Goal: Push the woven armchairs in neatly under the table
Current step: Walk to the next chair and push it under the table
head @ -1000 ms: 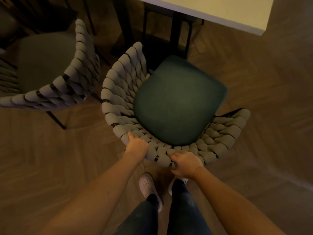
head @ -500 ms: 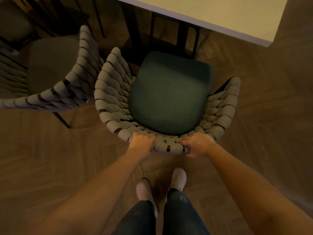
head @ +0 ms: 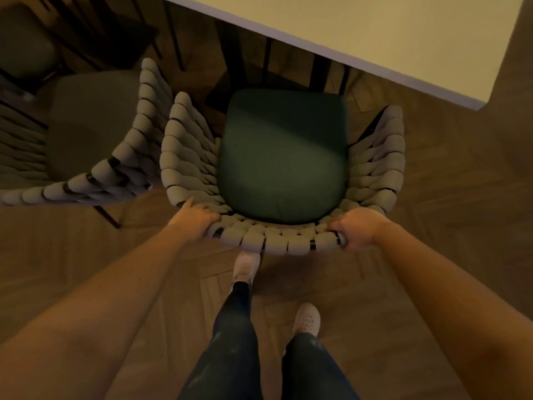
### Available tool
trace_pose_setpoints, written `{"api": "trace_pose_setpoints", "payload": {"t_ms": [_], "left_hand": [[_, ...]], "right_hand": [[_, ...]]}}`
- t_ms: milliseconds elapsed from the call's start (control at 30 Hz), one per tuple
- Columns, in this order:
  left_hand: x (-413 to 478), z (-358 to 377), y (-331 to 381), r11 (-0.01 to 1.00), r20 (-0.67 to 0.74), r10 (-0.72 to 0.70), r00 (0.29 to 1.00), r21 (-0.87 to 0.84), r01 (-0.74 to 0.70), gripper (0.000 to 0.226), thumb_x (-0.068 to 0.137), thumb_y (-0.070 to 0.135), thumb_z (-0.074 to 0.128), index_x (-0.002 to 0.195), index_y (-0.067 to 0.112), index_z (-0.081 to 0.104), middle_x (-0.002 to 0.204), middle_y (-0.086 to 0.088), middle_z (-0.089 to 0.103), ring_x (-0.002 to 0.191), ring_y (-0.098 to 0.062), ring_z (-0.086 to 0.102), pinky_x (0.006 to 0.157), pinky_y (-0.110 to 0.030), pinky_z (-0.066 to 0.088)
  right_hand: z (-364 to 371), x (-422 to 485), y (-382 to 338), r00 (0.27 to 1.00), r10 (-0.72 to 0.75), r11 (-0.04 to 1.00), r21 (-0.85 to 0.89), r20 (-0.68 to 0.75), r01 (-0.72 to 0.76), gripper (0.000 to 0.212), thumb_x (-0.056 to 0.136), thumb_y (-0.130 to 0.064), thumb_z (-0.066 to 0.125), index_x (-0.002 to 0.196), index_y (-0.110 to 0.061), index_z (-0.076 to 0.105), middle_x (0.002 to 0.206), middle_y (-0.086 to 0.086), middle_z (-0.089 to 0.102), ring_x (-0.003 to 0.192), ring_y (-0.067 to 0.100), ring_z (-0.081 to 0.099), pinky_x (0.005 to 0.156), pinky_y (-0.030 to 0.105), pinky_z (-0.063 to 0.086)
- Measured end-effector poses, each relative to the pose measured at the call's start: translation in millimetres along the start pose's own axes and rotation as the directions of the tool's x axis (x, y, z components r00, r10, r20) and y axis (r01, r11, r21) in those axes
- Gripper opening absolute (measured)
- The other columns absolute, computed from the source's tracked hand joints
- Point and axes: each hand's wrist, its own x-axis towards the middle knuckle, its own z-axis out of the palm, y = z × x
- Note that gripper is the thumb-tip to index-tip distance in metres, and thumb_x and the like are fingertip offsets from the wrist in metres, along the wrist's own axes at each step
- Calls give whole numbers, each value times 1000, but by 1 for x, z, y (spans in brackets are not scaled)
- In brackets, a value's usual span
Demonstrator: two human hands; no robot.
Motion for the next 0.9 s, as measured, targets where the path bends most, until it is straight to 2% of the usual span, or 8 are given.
{"api": "trace_pose_setpoints", "payload": {"t_ms": [133, 233, 333, 467, 600, 733, 900], "left_hand": [[21, -15, -28, 993, 32, 102, 994, 54, -104, 53, 95, 31, 55, 145, 33, 36, 151, 5, 39, 141, -21, 32, 116, -41, 23], [30, -18, -30, 972, 113, 184, 976, 128, -198, 48, 95, 37, 54, 141, 37, 41, 142, 5, 46, 128, -23, 46, 107, -49, 34], [34, -18, -35, 959, 150, 215, 965, 153, -237, 42, 98, 33, 48, 140, 36, 43, 135, 1, 52, 119, -24, 53, 101, -47, 39], [42, -28, -63, 945, 156, 245, 957, 183, -271, 39, 99, 28, 47, 138, 33, 47, 129, 1, 57, 115, -23, 55, 99, -46, 41], [53, -55, -103, 921, 116, 265, 957, 262, -287, 35, 95, 32, 51, 130, 34, 52, 121, 4, 61, 108, -20, 59, 93, -41, 47], [65, -79, -130, 895, 94, 293, 952, 323, -307, 34, 94, 36, 52, 128, 35, 52, 120, 6, 61, 107, -18, 58, 91, -36, 45], [85, -85, -163, 901, 102, 295, 950, 301, -312, 35, 96, 29, 50, 130, 38, 51, 119, 9, 61, 106, -16, 57, 86, -29, 40]], "right_hand": [[4, 7, 9, 993, 113, 993, 15, 38, -113, 34, 82, -41, 61, 116, -39, 56, 110, -7, 61, 95, 16, 58, 88, 35, 49], [4, 10, 2, 982, 184, 982, -61, 46, -181, 39, 86, -40, 56, 124, -42, 53, 125, -7, 54, 111, 17, 52, 100, 36, 35], [7, 11, -10, 953, 300, 951, -86, 38, -296, 40, 89, -37, 51, 129, -43, 52, 133, -8, 49, 121, 19, 49, 107, 43, 25], [4, 25, -27, 931, 365, 931, -25, -11, -365, 37, 89, -36, 48, 125, -42, 55, 128, -9, 54, 116, 19, 52, 104, 45, 24], [-10, 41, -41, 914, 402, 915, 65, -50, -399, 38, 87, -35, 48, 124, -45, 54, 126, -10, 55, 114, 18, 53, 99, 43, 28], [-23, 59, -46, 899, 435, 895, 134, -55, -425, 39, 88, -34, 49, 125, -44, 53, 126, -9, 56, 115, 19, 52, 100, 46, 29], [-55, 82, -49, 890, 451, 887, 149, -69, -438, 34, 90, -33, 50, 123, -41, 55, 118, -8, 62, 113, 19, 53, 102, 45, 29]]}}
